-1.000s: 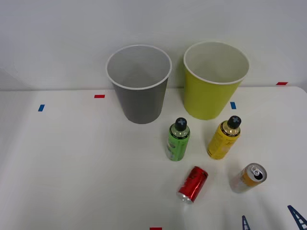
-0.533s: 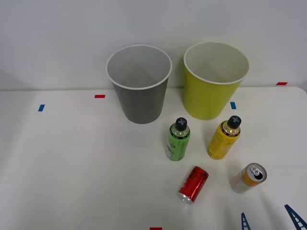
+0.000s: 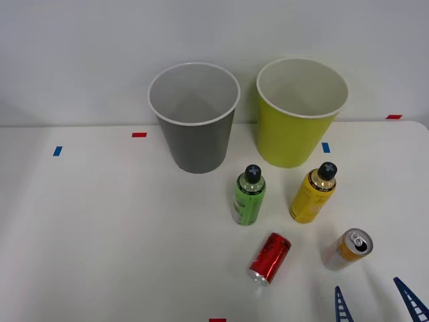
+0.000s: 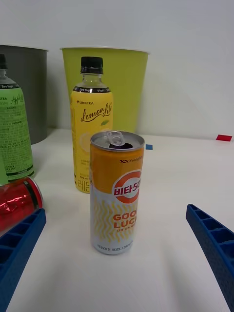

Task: Put cans in the gray bin, plastic bottles in the light green bin

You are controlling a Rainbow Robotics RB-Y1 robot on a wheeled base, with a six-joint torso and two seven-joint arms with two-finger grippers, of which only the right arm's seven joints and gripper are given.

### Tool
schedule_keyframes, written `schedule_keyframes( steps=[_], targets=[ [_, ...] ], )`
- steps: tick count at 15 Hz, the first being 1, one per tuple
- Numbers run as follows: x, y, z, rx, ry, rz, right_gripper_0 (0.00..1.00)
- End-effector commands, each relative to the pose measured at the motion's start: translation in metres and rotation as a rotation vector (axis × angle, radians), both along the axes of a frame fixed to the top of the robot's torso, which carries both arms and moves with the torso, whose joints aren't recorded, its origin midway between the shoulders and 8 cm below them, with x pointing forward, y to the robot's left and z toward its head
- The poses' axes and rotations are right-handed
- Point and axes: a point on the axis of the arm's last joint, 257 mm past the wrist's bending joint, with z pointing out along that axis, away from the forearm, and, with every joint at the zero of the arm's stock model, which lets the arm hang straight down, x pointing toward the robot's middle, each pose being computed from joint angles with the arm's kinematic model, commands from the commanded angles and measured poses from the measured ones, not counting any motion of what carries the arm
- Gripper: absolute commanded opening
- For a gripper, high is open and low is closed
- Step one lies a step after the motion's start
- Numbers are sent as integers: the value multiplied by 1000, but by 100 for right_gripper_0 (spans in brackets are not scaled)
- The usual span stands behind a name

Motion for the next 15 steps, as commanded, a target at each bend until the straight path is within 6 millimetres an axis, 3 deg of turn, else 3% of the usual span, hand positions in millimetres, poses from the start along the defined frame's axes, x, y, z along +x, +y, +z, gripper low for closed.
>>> schedule_keyframes(
  steps=[1, 15],
  targets=[
    [14, 4, 4, 10, -16, 0, 100],
    [97, 19, 15, 35, -35, -51, 100]
  ],
)
